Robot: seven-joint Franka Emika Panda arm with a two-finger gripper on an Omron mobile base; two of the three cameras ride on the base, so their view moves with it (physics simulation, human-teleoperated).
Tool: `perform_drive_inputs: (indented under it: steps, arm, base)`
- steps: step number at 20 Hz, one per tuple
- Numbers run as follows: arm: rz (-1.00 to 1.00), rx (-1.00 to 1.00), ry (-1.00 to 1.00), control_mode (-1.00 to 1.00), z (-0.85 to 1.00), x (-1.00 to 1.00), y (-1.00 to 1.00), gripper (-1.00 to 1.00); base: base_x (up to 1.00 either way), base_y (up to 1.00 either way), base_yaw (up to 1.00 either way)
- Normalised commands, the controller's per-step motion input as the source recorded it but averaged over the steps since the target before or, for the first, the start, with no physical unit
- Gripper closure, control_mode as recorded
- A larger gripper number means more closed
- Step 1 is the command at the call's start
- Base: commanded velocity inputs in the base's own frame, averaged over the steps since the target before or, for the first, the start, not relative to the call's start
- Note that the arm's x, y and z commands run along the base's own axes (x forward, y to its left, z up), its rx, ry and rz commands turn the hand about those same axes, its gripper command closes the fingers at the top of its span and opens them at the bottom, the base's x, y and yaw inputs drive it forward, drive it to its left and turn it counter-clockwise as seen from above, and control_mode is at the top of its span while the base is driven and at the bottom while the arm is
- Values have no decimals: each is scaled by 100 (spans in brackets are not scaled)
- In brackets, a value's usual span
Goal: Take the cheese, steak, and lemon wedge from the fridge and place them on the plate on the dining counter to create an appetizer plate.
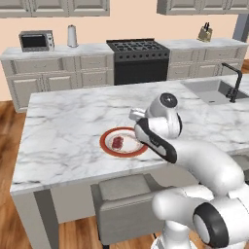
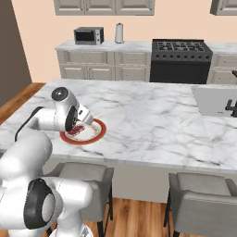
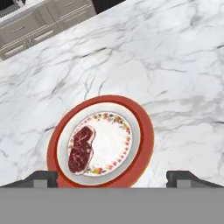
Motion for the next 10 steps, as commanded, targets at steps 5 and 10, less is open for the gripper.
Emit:
perform_drive_inputs:
  steps: [5,10]
  arm:
    - [10,-1,-3,-100,100,-92,-39,-100]
    - [4,-4,0,-100,98,-100,-25,-100]
  base:
    - [0,0,0]
    - [0,0,0]
